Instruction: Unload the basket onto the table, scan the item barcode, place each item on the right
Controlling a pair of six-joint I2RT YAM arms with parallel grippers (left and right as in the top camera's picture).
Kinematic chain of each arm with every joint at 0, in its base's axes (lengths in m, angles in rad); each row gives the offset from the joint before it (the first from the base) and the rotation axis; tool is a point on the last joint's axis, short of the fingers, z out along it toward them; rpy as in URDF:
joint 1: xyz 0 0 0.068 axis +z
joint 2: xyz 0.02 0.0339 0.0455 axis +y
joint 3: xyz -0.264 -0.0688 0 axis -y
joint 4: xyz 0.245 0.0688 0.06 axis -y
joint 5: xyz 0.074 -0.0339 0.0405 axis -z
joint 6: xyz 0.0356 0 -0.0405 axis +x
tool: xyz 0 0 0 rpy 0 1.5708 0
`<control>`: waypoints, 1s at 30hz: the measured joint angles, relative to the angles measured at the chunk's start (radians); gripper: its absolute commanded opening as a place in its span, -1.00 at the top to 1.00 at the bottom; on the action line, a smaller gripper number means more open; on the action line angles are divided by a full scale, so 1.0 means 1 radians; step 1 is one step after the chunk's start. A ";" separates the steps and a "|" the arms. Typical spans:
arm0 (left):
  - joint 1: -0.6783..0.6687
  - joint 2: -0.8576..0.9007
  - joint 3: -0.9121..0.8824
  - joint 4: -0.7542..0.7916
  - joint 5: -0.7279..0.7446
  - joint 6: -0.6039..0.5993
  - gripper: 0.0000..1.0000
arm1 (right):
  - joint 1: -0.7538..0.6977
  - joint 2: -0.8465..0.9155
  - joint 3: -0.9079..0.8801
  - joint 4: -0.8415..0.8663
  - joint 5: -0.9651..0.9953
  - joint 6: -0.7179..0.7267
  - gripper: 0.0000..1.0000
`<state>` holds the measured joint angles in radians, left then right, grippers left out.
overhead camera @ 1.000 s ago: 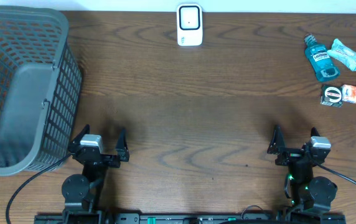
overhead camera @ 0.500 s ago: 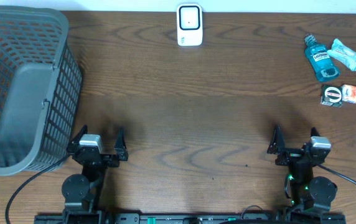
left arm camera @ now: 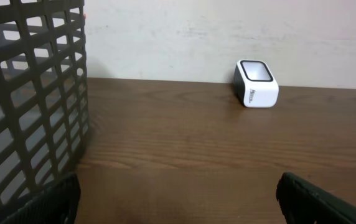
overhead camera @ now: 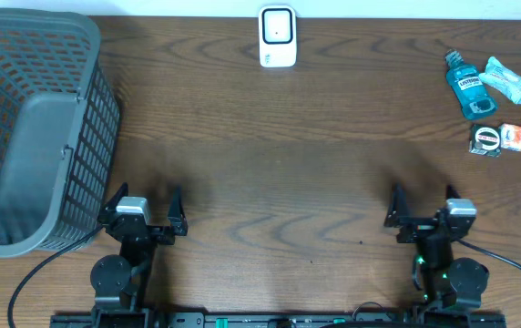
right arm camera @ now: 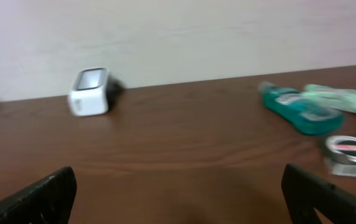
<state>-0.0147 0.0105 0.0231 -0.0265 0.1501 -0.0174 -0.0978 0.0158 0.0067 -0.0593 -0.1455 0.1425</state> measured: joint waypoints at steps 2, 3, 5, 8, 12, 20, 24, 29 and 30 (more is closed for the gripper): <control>0.000 0.000 0.000 0.000 0.000 0.000 -0.95 | 0.035 0.000 0.000 0.000 0.000 0.000 -0.99; 0.000 0.000 0.000 0.000 0.000 0.000 -0.95 | 0.049 0.000 0.000 0.000 -0.001 0.000 -0.98; 0.000 0.000 0.000 0.000 0.000 0.000 -0.96 | 0.059 0.000 0.000 0.000 -0.001 0.000 -0.98; 0.000 0.000 0.000 0.000 0.000 0.000 -0.95 | 0.061 0.000 0.000 0.000 0.000 0.000 -0.98; 0.000 0.000 0.000 0.000 0.000 0.000 -0.96 | 0.061 0.000 0.000 0.000 0.000 0.000 -0.99; 0.000 0.000 0.000 0.000 0.000 0.000 -0.95 | 0.061 0.000 0.000 0.000 0.000 0.000 -0.98; 0.000 0.000 0.000 0.000 0.000 0.000 -0.95 | 0.061 0.000 0.000 0.000 0.000 0.000 -0.99; 0.000 0.000 0.000 0.000 0.000 0.000 -0.95 | 0.061 0.000 0.000 0.000 0.000 0.000 -0.99; 0.000 0.000 0.000 0.000 0.000 0.000 -0.95 | 0.061 0.000 0.000 0.000 0.000 0.000 -0.99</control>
<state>-0.0147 0.0105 0.0231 -0.0265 0.1501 -0.0174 -0.0368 0.0158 0.0067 -0.0593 -0.1455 0.1425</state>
